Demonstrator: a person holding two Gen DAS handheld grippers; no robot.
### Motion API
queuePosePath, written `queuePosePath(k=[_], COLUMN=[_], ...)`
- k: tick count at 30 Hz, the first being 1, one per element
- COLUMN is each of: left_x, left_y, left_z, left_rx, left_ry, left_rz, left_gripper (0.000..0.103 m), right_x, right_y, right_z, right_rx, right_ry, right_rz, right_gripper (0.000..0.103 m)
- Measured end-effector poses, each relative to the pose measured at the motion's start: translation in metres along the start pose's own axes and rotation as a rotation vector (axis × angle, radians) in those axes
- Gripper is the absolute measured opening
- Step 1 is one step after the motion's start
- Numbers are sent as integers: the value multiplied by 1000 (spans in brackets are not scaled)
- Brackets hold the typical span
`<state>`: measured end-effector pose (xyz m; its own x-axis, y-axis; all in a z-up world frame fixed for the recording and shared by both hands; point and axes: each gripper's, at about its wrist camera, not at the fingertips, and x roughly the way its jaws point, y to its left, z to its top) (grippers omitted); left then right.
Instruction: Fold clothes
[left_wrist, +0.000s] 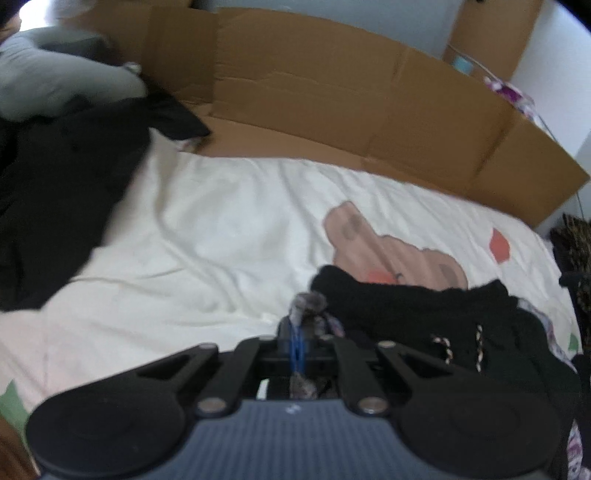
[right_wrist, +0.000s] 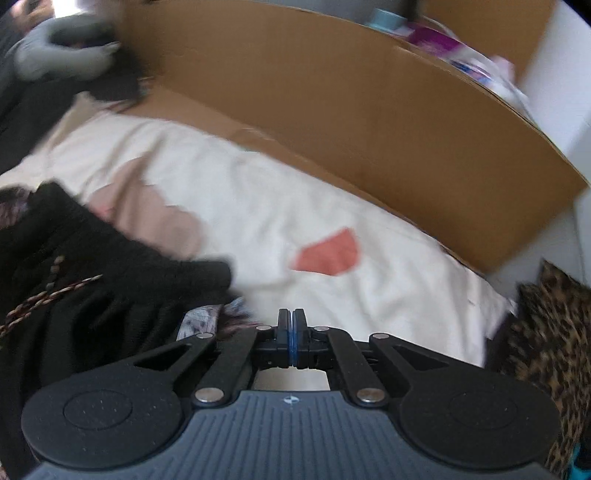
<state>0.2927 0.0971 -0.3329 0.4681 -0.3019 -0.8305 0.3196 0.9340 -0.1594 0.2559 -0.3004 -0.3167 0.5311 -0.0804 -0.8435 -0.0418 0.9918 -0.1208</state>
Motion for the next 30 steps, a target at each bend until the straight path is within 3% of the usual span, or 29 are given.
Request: queuePosePath(k=[6,10,12,14,15,18,23,30], left_x=[8,-11,-22,-23,-22,-6,27,59], left_y=[15,30,36,38,38,33,23,12], left_z=[0,1,3,10,14,27,43,25], left_rx=[14,23,17,22,28,47,51,161], left_ry=[83,76,55,45,43,50,47,157], left_rz=[46,81,59,48,46,17,-65,-106], left_gripper=[9,19,25,38,38,39,39,38], right_x=[3,14,20,26,30,45,65,81], right_y=[-30,-30,-25,-20,-15,0,12,25], right_z=[1,7,11,14,15,16,13,9], right_rx=[105,155,163,166,150,105,61,-24], right_ry=[10,19,21,24,32,69,105,164], right_rz=[65,130,163,193,200,221,237,238], right_gripper=[0,2,13,27,38,52,53,53])
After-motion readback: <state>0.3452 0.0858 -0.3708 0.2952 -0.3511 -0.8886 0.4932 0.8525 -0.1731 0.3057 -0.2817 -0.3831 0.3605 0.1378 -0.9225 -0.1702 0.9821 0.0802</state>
